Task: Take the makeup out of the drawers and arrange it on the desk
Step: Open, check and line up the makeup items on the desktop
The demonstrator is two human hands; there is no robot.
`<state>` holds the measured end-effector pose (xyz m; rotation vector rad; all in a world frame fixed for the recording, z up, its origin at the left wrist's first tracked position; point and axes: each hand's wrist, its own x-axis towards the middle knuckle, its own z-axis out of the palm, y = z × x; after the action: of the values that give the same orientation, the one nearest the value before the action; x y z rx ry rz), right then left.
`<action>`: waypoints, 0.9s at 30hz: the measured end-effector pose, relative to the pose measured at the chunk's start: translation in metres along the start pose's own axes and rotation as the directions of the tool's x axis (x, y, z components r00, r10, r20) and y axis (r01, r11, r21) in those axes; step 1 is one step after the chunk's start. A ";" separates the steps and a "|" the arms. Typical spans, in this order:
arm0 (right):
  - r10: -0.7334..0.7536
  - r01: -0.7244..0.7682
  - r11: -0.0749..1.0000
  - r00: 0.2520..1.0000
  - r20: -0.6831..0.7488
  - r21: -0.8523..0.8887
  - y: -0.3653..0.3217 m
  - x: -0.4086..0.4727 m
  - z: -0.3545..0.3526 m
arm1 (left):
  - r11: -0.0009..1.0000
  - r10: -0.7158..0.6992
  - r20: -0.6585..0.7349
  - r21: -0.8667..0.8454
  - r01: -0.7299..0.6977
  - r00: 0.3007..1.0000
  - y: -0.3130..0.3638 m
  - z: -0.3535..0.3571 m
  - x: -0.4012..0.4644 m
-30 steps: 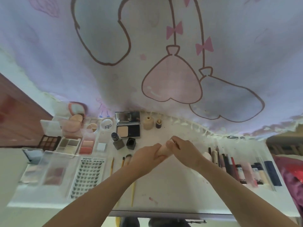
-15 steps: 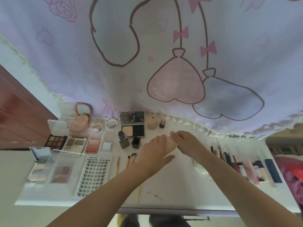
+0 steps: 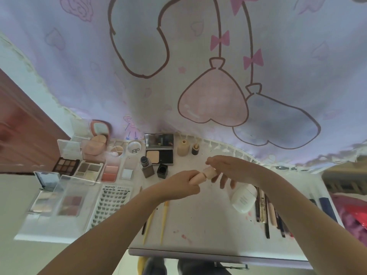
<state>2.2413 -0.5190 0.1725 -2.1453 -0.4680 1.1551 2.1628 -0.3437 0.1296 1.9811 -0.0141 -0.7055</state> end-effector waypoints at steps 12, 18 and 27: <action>0.043 0.013 0.973 0.970 -0.239 0.229 0.048 0.034 -0.016 | 0.955 -0.295 -0.096 -0.014 0.295 0.951 -0.034 0.013 0.011; 0.265 -0.156 0.936 0.902 -0.341 0.315 0.070 0.082 0.015 | 0.892 -0.378 -0.356 0.106 0.439 0.854 -0.034 0.029 0.060; 0.161 -0.147 0.987 0.903 -0.399 0.064 0.067 0.132 0.024 | 0.775 -0.241 -0.662 0.308 0.551 0.709 -0.045 0.047 0.092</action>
<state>2.2938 -0.4819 0.0369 -2.3447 -0.0930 0.7571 2.2041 -0.3860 0.0338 2.6757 0.7299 -0.3260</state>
